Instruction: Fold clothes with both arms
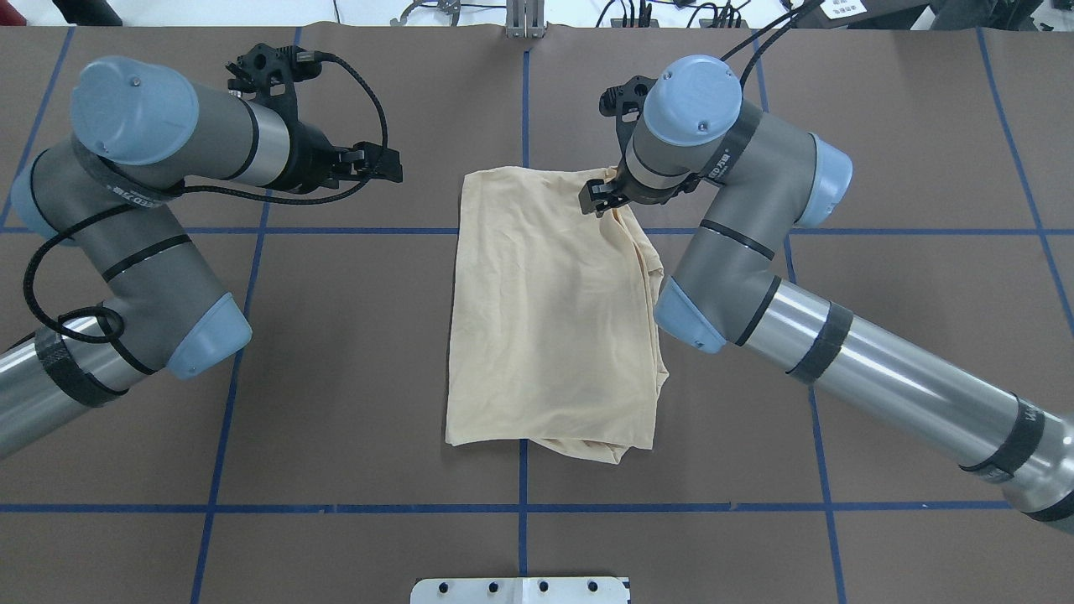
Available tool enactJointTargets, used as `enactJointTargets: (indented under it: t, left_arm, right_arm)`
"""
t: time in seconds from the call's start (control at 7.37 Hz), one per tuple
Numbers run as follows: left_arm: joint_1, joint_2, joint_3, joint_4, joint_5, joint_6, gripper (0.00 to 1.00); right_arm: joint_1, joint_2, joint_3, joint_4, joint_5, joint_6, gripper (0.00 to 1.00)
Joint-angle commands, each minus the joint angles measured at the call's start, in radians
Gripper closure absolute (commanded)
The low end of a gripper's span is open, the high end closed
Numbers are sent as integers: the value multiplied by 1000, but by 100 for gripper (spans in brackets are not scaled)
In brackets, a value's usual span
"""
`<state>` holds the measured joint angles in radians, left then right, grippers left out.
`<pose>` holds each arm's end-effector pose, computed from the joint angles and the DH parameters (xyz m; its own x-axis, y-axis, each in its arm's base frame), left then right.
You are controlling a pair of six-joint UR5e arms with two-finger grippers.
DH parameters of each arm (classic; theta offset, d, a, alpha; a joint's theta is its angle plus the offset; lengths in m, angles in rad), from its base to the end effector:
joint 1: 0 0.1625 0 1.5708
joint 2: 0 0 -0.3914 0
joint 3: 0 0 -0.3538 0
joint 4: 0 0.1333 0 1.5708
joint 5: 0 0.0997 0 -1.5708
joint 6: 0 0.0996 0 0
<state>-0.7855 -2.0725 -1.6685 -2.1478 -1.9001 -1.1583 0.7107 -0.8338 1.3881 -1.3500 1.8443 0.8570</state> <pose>0.3567 -0.4998 0.2502 0.4325 0.1039 -0.8956 0.3107 0.9153 0.2563 -0.4628 -0.5387 0.2648 0.7267 -0.2062 0.6553 -0.0120 0.9499 0.3123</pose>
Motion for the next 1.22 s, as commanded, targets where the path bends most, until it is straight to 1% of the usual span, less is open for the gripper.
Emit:
enactJointTargets:
  t: [0.0, 0.27, 0.54, 1.08]
  left_arm:
    - [0, -17, -8, -1, 12, -1, 0]
    - [0, -23, -10, -1, 13, -1, 0]
    - [0, -27, -8, -1, 13, -1, 0]
    - [0, -29, -8, -1, 13, -4, 0]
  right_arm:
    - [-5, 21, -136, 142, -31, -7, 0]
    - [-4, 19, -168, 153, -33, -30, 0]
    - [4, 15, -181, 149, -34, -85, 0]
    - [64, -8, -201, 149, -30, -183, 0]
